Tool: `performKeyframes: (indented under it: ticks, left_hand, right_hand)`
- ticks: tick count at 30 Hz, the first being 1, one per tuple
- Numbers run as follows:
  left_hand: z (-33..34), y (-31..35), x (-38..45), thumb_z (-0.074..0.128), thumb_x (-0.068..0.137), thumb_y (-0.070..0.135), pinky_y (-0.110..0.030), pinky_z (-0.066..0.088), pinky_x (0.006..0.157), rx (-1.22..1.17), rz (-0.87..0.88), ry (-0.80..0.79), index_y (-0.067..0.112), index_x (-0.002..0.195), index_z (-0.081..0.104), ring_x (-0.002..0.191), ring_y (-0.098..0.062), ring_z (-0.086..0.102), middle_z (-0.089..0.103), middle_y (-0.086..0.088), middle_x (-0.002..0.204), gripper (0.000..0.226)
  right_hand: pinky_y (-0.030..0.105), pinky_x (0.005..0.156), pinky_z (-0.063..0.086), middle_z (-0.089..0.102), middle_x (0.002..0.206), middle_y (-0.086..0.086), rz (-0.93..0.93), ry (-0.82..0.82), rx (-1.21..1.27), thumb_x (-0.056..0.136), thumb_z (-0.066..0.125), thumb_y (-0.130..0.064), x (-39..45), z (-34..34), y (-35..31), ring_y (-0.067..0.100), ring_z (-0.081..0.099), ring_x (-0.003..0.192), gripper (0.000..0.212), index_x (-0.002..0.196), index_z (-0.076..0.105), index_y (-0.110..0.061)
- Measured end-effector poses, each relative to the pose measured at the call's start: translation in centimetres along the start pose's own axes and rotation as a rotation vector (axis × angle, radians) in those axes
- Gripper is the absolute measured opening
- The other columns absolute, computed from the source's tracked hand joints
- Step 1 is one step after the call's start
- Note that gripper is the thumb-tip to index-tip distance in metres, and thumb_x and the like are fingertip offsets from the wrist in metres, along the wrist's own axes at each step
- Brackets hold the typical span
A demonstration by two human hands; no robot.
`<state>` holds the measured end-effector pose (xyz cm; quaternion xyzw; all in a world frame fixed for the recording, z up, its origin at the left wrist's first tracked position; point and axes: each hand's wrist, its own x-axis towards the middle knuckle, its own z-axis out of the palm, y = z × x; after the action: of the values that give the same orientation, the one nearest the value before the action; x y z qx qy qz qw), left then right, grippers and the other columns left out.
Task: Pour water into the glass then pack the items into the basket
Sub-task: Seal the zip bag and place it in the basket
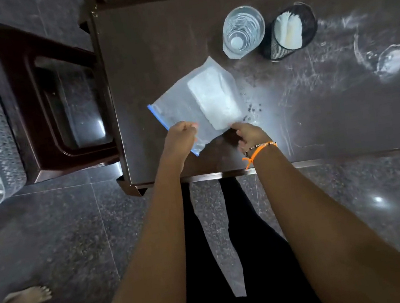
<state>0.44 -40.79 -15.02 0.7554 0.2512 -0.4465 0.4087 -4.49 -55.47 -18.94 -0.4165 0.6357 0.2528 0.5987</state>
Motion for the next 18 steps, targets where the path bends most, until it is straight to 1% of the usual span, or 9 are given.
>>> performKeyframes:
  ticks: [4, 6, 8, 9, 11, 12, 14, 15, 18]
  left_hand:
    - [-0.5, -0.1, 0.3, 0.045, 0.095, 0.020, -0.040, 0.041, 0.106, 0.065, 0.043, 0.071, 0.008, 0.117, 0.062, 0.119, -0.027, 0.055, 0.060, -0.011, 0.128, 0.030]
    - [-1.0, -0.2, 0.7, 0.042, 0.096, 0.017, -0.034, 0.036, 0.109, 0.116, 0.073, 0.076, 0.011, 0.126, 0.057, 0.127, -0.024, 0.049, 0.054, -0.008, 0.137, 0.035]
    - [-1.4, -0.7, 1.3, 0.043, 0.095, 0.017, -0.031, 0.036, 0.109, 0.135, 0.096, 0.036, 0.010, 0.124, 0.059, 0.125, -0.022, 0.049, 0.055, -0.007, 0.135, 0.034]
    - [-1.6, -0.9, 1.3, 0.045, 0.092, 0.019, -0.031, 0.039, 0.104, 0.137, 0.102, 0.022, 0.008, 0.117, 0.062, 0.119, -0.023, 0.053, 0.058, -0.010, 0.128, 0.032]
    - [-2.0, -1.4, 1.4, 0.046, 0.092, 0.017, -0.031, 0.040, 0.098, 0.108, 0.125, 0.097, 0.003, 0.109, 0.064, 0.113, -0.026, 0.055, 0.060, -0.017, 0.120, 0.029]
    - [-2.3, -1.5, 1.4, 0.047, 0.092, 0.013, -0.031, 0.039, 0.099, 0.054, 0.140, 0.190, 0.003, 0.113, 0.064, 0.116, -0.027, 0.055, 0.060, -0.017, 0.123, 0.028]
    - [-3.0, -1.7, 1.0, 0.050, 0.090, 0.010, -0.031, 0.040, 0.102, -0.081, 0.181, 0.373, 0.008, 0.123, 0.058, 0.119, -0.025, 0.053, 0.057, -0.014, 0.128, 0.033]
    - [-3.4, -1.8, 0.9, 0.053, 0.090, 0.013, -0.032, 0.040, 0.104, -0.127, 0.204, 0.420, 0.010, 0.127, 0.053, 0.121, -0.024, 0.052, 0.054, -0.012, 0.130, 0.038]
    - [-4.8, -2.7, 0.5, 0.063, 0.084, 0.040, -0.044, 0.032, 0.113, -0.188, 0.120, 0.366, 0.016, 0.145, 0.030, 0.135, -0.024, 0.039, 0.040, -0.008, 0.147, 0.073]
  right_hand:
    - [0.035, 0.099, 0.040, 0.044, 0.144, 0.011, 0.011, -0.064, -0.102, 0.089, 0.062, -0.022, 0.1, 1.4, -0.8, 0.026, 0.043, 0.131, 0.050, 0.133, 0.046, -0.003]
    - [0.036, 0.102, 0.039, 0.043, 0.144, 0.012, -0.002, -0.088, -0.111, 0.091, 0.058, -0.021, 0.0, 2.8, -0.9, 0.027, 0.042, 0.132, 0.048, 0.134, 0.045, -0.001]
    - [0.035, 0.102, 0.039, 0.048, 0.137, 0.015, -0.022, -0.072, -0.051, 0.092, 0.057, -0.016, -0.2, 4.2, -1.0, 0.027, 0.046, 0.127, 0.043, 0.130, 0.048, 0.002]
    - [0.035, 0.100, 0.041, 0.054, 0.125, 0.015, -0.035, -0.059, 0.017, 0.091, 0.057, -0.011, -0.5, 4.7, -1.0, 0.027, 0.052, 0.117, 0.034, 0.122, 0.054, 0.002]
    - [0.035, 0.085, 0.050, 0.060, 0.092, 0.010, -0.070, -0.049, 0.191, 0.087, 0.056, 0.000, -0.8, 5.5, -1.4, 0.023, 0.059, 0.084, 0.006, 0.088, 0.061, -0.003]
    - [0.036, 0.077, 0.052, 0.059, 0.084, 0.008, -0.133, -0.061, 0.234, 0.084, 0.055, 0.006, -1.1, 5.7, -1.7, 0.022, 0.059, 0.076, 0.014, 0.078, 0.058, -0.006]
    - [0.036, 0.073, 0.054, 0.061, 0.088, 0.010, -0.303, -0.114, 0.145, 0.079, 0.053, 0.014, -1.7, 5.7, -2.1, 0.023, 0.061, 0.079, 0.021, 0.086, 0.060, -0.005]
    - [0.030, 0.068, 0.055, 0.062, 0.089, 0.010, -0.388, -0.137, 0.040, 0.078, 0.054, 0.015, -2.2, 5.4, -2.2, 0.019, 0.062, 0.077, 0.027, 0.096, 0.061, -0.003]
    - [0.016, 0.056, 0.050, 0.063, 0.086, 0.005, -0.540, -0.274, -0.281, 0.083, 0.054, 0.007, -4.2, 4.3, -2.6, 0.007, 0.059, 0.066, 0.027, 0.106, 0.061, -0.005]
